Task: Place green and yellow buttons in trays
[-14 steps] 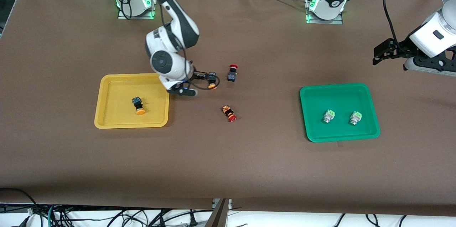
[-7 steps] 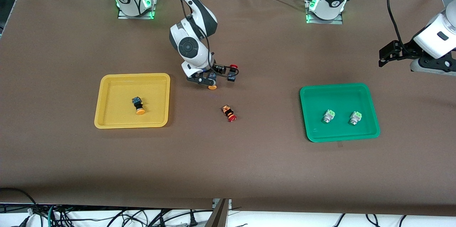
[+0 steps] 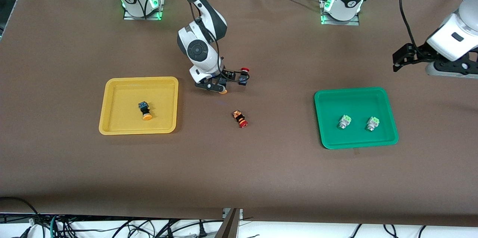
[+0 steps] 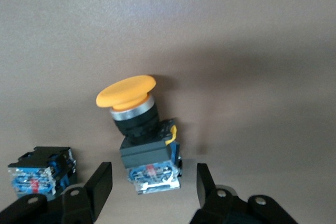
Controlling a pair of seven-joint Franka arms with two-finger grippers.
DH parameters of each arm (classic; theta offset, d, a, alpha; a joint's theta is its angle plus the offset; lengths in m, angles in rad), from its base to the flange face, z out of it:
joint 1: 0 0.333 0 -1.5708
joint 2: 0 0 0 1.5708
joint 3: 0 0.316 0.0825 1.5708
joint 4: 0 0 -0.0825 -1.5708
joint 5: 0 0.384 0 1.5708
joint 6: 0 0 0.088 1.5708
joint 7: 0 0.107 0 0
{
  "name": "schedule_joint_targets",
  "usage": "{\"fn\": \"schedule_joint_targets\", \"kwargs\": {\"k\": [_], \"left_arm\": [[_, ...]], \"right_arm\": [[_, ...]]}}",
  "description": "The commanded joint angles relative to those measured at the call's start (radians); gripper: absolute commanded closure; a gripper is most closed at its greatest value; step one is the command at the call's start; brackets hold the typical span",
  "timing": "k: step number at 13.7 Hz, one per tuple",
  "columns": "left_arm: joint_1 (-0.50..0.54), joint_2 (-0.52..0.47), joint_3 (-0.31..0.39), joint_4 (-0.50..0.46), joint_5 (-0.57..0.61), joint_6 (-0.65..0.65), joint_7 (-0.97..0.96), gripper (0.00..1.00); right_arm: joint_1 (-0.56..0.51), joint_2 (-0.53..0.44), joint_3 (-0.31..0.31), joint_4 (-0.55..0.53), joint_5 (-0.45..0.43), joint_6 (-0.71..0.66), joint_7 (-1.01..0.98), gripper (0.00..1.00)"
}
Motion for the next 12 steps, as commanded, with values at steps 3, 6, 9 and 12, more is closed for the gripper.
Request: {"fn": "schedule_joint_targets", "kwargs": {"k": [3,6,9,12], "left_arm": [[0.004,0.015,-0.007,0.024,0.003,-0.011,0.002,0.0],[0.004,0.015,-0.007,0.024,0.003,-0.011,0.001,0.0],[0.004,0.015,-0.008,0.024,0.003,-0.013,0.0,0.0],[0.004,0.013,-0.012,0.023,0.003,-0.014,-0.006,0.0]], "right_arm": [[0.008,-0.001,-0.006,-0.003,-0.043,0.011,0.008,0.49],[0.004,-0.021,-0.027,0.0,-0.046,-0.009,-0.008,0.86],[0.002,-0.072,-0.09,0.05,-0.053,-0.16,-0.055,0.95],[0.002,-0.145,-0.235,0.055,-0.053,-0.344,-0.33,0.95]]}}
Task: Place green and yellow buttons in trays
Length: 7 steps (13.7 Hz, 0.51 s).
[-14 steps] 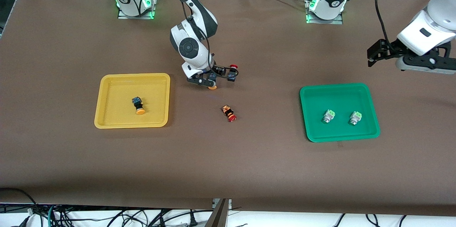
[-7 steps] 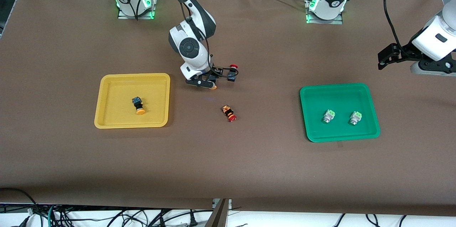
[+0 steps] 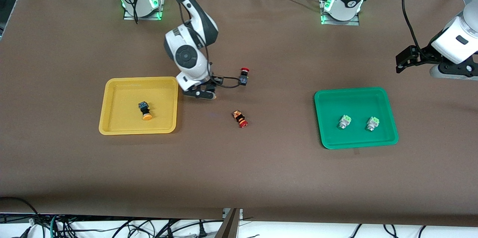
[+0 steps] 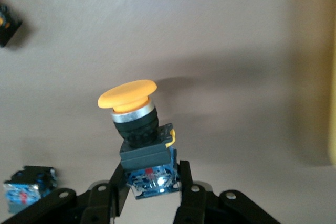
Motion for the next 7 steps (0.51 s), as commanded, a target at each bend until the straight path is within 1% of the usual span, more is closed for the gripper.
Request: {"fn": "schedule_joint_targets", "kwargs": {"k": [1,3,4,5,6,7], "left_arm": [[0.002,0.009,-0.009,0.023,0.003,-0.014,-0.005,0.0],[0.002,0.009,-0.009,0.023,0.003,-0.014,-0.005,0.0],[0.002,0.011,-0.009,0.024,0.003,-0.014,-0.005,0.0],[0.002,0.011,-0.009,0.024,0.003,-0.014,-0.005,0.0],[0.002,0.011,-0.011,0.024,0.003,-0.014,-0.005,0.0],[0.0,0.009,-0.011,0.024,0.003,-0.014,-0.005,0.0]], "right_arm": [[0.002,-0.079,-0.146,-0.021,-0.013,-0.145,-0.262,0.95],[0.002,-0.102,-0.238,-0.067,-0.013,-0.163,-0.401,0.95],[0.002,-0.101,-0.269,-0.092,-0.013,-0.149,-0.442,0.94],[0.001,-0.096,-0.289,-0.116,-0.01,-0.118,-0.473,0.93],[-0.001,-0.087,-0.295,-0.138,-0.003,-0.082,-0.48,0.89],[-0.004,-0.075,-0.295,-0.144,0.004,-0.062,-0.475,0.89]]}}
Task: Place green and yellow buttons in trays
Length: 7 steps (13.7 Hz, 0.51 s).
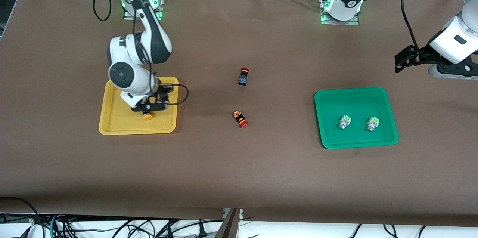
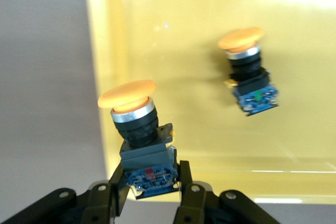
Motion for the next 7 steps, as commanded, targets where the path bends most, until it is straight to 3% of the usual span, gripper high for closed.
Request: {"fn": "schedule_joint_targets", "kwargs": {"k": [1,3,5,6,7], "left_arm": [[0.0,0.009,-0.006,0.024,0.003,-0.014,-0.006,0.0],[0.0,0.011,-0.006,0.024,0.003,-0.014,-0.006,0.0],[0.0,0.009,-0.007,0.024,0.003,-0.014,-0.006,0.0],[-0.002,0.009,-0.007,0.024,0.003,-0.014,-0.006,0.0],[-0.002,0.009,-0.007,0.026,0.005,-0.014,-0.006,0.0]], "right_arm": [[0.01,0.01,0.001,-0.046,0.008,0.06,-0.001,0.84],[-0.001,0.027,0.001,-0.042,0.052,0.063,0.003,0.66],[-0.019,0.038,0.001,-0.026,0.068,0.066,0.003,0.22],[-0.026,0.037,0.001,-0.009,0.066,0.056,-0.008,0.07],[-0.026,0.029,0.001,0.009,0.066,0.051,-0.016,0.01]]}}
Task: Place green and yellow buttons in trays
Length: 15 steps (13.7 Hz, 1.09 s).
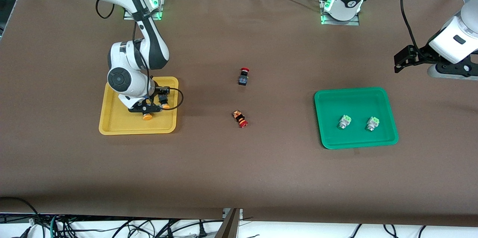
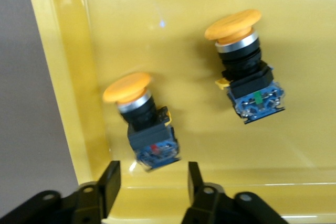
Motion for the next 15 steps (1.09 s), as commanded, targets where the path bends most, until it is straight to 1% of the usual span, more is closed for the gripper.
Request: {"fn": "schedule_joint_targets", "kwargs": {"k": [1,3,6,7,8,9,10,11,12,14,15], "left_arm": [[-0.001,0.009,-0.006,0.024,0.005,-0.016,-0.007,0.0],[-0.001,0.008,-0.006,0.026,0.005,-0.016,0.002,0.0],[-0.008,0.009,-0.006,0.026,0.005,-0.016,0.004,0.0],[-0.006,0.008,-0.006,0.026,0.005,-0.016,0.004,0.0],[-0.004,0.008,-0.006,0.026,0.005,-0.019,0.004,0.0],[-0.004,0.008,-0.006,0.026,0.003,-0.023,0.002,0.0],[-0.004,0.009,-0.006,0.027,0.005,-0.023,0.004,0.0],[-0.004,0.009,-0.006,0.027,0.003,-0.023,0.004,0.0],[-0.001,0.009,-0.006,0.027,0.003,-0.023,0.004,0.0],[-0.001,0.009,-0.006,0.027,0.005,-0.023,0.004,0.0],[-0.001,0.009,-0.006,0.027,0.003,-0.025,0.004,0.0]], "right_arm": [[-0.011,-0.023,0.003,0.043,0.021,-0.022,-0.018,0.01],[-0.01,-0.058,0.004,0.069,0.015,-0.057,-0.015,0.01],[-0.007,-0.171,0.003,0.097,-0.012,-0.124,-0.017,0.01],[-0.007,-0.182,0.003,0.153,-0.072,-0.188,-0.02,0.01],[-0.016,-0.173,0.0,0.258,-0.121,-0.294,-0.026,0.01],[-0.039,-0.17,-0.002,0.338,-0.121,-0.397,-0.026,0.01],[-0.04,-0.172,0.0,0.385,-0.123,-0.469,-0.017,0.01],[-0.04,-0.191,0.0,0.39,-0.12,-0.499,-0.015,0.01],[-0.042,-0.252,-0.002,0.364,-0.12,-0.506,-0.015,0.01],[-0.04,-0.386,-0.005,0.265,-0.132,-0.494,-0.012,0.01],[-0.04,-0.433,-0.008,0.229,-0.134,-0.493,-0.012,0.01]]}}
